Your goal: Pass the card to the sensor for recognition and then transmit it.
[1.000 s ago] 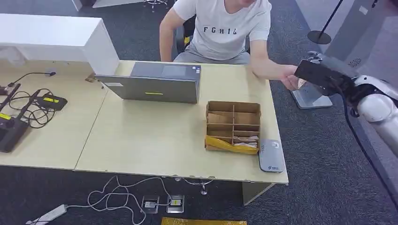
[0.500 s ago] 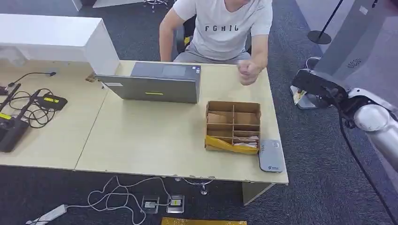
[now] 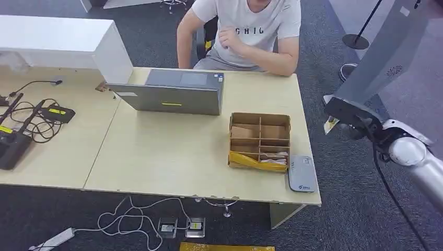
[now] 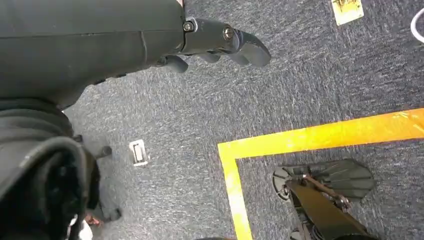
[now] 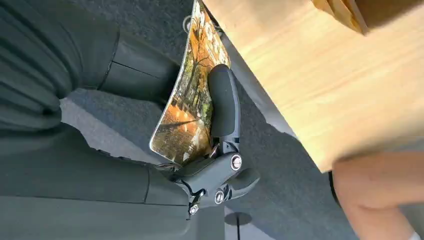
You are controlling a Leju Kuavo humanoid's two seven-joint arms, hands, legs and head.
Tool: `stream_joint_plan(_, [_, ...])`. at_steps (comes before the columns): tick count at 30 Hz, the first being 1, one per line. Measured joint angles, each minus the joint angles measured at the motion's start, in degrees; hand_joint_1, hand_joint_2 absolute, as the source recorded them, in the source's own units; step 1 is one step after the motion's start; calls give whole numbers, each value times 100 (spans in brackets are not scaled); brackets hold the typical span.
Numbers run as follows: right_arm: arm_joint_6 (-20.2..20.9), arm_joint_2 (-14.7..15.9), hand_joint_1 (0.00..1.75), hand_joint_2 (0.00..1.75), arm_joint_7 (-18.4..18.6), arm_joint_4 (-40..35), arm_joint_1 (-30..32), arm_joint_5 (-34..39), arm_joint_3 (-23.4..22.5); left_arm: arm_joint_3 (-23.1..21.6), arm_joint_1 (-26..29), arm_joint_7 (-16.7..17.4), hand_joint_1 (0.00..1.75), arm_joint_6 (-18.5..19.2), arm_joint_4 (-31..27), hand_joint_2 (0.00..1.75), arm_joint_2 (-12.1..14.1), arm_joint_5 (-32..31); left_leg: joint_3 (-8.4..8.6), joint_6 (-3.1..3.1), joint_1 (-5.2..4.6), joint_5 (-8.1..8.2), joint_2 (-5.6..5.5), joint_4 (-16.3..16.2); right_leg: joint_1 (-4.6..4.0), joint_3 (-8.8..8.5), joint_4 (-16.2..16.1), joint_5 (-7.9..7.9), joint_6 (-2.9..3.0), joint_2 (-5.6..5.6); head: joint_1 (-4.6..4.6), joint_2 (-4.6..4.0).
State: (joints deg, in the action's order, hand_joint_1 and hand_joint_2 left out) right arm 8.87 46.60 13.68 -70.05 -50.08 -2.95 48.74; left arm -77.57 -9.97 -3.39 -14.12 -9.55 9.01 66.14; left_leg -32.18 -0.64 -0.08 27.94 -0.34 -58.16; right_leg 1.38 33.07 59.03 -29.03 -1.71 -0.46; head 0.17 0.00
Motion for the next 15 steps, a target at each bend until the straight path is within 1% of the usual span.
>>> stream_joint_plan(3, [2,42,175,175,-54,-7,235,-46,-135,0,0,39,0,-9,2,0,0,4,-3,0,0,0,-4,0,0,0,0,0,0,-4,0,0])
stream_joint_plan(9, [11,83,175,175,-74,-11,394,-74,-299,0,-3,55,0,-13,2,0,2,4,-1,0,0,-1,-3,0,0,0,1,0,0,-3,0,0])
stream_joint_plan(12, [4,114,175,175,-37,-44,467,-55,-360,0,-4,55,0,-17,2,0,2,-2,1,1,0,-1,-4,0,0,1,0,0,0,-4,-2,0])
stream_joint_plan(15, [-101,210,175,175,16,-66,701,40,-470,0,-3,55,0,-15,0,0,2,-15,-1,1,0,-1,-17,0,0,-2,-1,-1,0,-17,0,0])
